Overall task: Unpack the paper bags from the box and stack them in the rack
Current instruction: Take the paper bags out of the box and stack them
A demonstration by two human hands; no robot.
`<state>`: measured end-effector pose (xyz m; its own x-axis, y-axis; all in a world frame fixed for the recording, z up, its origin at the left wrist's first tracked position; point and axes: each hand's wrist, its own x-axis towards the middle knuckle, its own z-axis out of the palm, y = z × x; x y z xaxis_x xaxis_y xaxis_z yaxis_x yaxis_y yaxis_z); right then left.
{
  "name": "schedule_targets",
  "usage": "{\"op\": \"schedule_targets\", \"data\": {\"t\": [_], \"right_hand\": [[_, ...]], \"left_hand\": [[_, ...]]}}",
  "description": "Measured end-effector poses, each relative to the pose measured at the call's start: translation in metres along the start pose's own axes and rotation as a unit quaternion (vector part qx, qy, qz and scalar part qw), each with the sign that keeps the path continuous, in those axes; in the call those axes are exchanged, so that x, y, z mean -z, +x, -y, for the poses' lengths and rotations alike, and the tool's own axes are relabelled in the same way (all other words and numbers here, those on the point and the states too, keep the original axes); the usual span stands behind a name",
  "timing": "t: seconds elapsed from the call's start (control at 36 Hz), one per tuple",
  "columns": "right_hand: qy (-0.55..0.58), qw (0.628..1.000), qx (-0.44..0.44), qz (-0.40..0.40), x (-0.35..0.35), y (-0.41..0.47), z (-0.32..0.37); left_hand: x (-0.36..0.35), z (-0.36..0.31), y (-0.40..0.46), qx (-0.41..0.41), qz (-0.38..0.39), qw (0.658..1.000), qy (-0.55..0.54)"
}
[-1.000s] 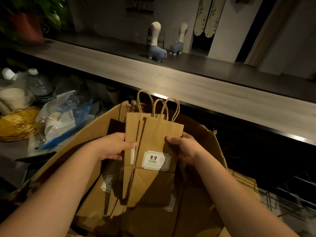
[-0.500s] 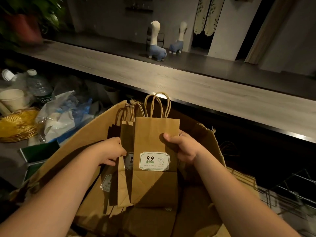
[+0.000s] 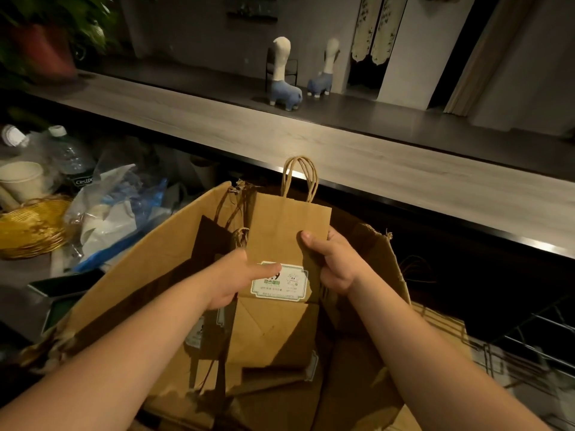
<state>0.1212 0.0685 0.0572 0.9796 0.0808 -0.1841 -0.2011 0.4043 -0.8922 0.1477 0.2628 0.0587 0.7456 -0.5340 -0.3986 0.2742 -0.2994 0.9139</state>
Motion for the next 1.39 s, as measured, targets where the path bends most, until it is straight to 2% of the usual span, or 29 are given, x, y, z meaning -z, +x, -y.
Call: {"op": "schedule_targets", "data": {"t": [0.11, 0.22, 0.28, 0.31, 0.36, 0.42, 0.44, 0.5, 0.53, 0.58, 0.72, 0.86, 1.06, 1.14, 1.22, 1.25, 1.33, 1.39], "right_hand": [[0.013, 1.000, -0.005, 0.010, -0.001, 0.005, -0.004], [0.085, 0.996, -0.030, 0.009, 0.000, 0.003, -0.005], [0.122, 0.992, -0.041, -0.016, 0.002, 0.000, -0.005], [0.123, 0.990, -0.051, -0.053, 0.004, 0.001, -0.006], [0.043, 0.985, -0.074, -0.151, 0.010, 0.008, -0.014], [-0.147, 0.959, -0.120, -0.212, 0.012, 0.014, -0.026], [-0.257, 0.931, -0.146, -0.214, 0.013, 0.015, -0.034], [-0.413, 0.871, -0.197, -0.176, 0.009, 0.012, -0.045], [-0.456, 0.850, -0.217, -0.147, 0.006, 0.009, -0.050], [-0.494, 0.831, -0.236, -0.094, -0.002, 0.007, -0.060], [-0.509, 0.823, -0.231, -0.102, -0.007, 0.012, -0.081], [-0.443, 0.837, -0.306, -0.099, -0.007, 0.008, -0.083], [-0.493, 0.814, -0.298, -0.081, -0.016, 0.003, -0.095], [-0.475, 0.824, -0.303, -0.058, -0.021, 0.003, -0.094], [-0.433, 0.826, -0.357, -0.053, -0.018, 0.007, -0.083], [-0.426, 0.813, -0.395, -0.036, -0.015, 0.007, -0.078], [-0.440, 0.740, -0.508, 0.006, -0.004, 0.000, -0.068], [-0.477, 0.691, -0.542, 0.037, 0.001, -0.005, -0.070]], "left_hand": [[0.010, 0.000, 0.000, 0.012, -0.025, 0.999, -0.043], [0.027, -0.010, -0.005, -0.001, -0.050, 0.995, -0.085], [0.040, -0.012, -0.007, -0.011, -0.070, 0.991, -0.112], [0.046, -0.013, -0.008, -0.019, -0.082, 0.989, -0.122], [0.055, -0.013, -0.008, -0.025, -0.094, 0.986, -0.137], [0.056, -0.013, -0.009, -0.020, -0.093, 0.986, -0.139], [0.055, -0.015, -0.009, -0.017, -0.090, 0.987, -0.132], [0.053, -0.015, -0.008, -0.009, -0.101, 0.988, -0.116], [0.052, -0.015, -0.008, -0.006, -0.110, 0.988, -0.106], [0.051, -0.015, -0.007, 0.001, -0.121, 0.989, -0.089], [0.049, -0.014, -0.006, 0.007, -0.132, 0.988, -0.077], [0.048, -0.014, -0.004, 0.009, -0.149, 0.986, -0.072], [0.049, -0.010, -0.003, 0.026, -0.170, 0.984, -0.046], [0.047, -0.012, -0.004, 0.029, -0.176, 0.983, -0.038], [0.047, -0.013, -0.004, 0.031, -0.175, 0.984, -0.028], [0.047, -0.013, -0.004, 0.030, -0.177, 0.983, -0.025], [0.046, -0.013, -0.004, 0.032, -0.184, 0.982, -0.017], [0.044, -0.013, -0.003, 0.039, -0.188, 0.981, -0.015]]}}
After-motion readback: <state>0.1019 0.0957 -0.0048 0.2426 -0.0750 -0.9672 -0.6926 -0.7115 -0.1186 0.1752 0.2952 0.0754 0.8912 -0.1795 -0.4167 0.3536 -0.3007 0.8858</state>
